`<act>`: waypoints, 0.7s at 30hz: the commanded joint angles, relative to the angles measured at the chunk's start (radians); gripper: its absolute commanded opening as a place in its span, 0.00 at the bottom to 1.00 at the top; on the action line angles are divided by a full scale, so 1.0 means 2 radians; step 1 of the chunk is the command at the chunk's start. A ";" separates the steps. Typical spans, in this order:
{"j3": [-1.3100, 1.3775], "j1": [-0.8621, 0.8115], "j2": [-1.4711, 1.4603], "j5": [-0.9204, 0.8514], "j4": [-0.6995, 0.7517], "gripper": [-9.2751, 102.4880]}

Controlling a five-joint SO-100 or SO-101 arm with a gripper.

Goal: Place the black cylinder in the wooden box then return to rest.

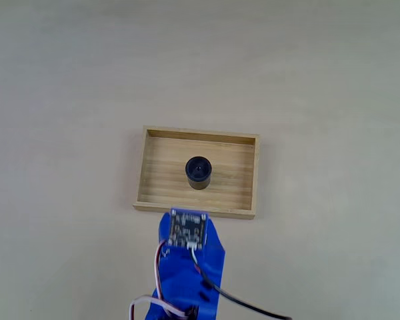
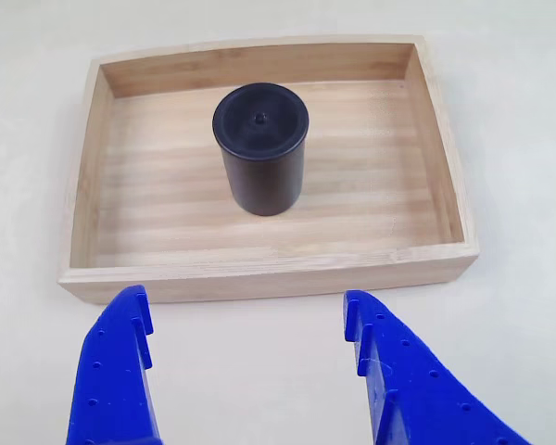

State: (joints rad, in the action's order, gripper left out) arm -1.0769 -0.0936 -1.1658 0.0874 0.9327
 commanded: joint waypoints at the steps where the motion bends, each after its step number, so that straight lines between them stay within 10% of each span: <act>1: -0.015 0.006 -0.114 -0.021 0.044 0.34; 21: -0.155 0.024 -0.249 -0.050 0.117 0.08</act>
State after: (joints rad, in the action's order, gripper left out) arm -1.3852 -0.0629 -1.6368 -0.0015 1.1643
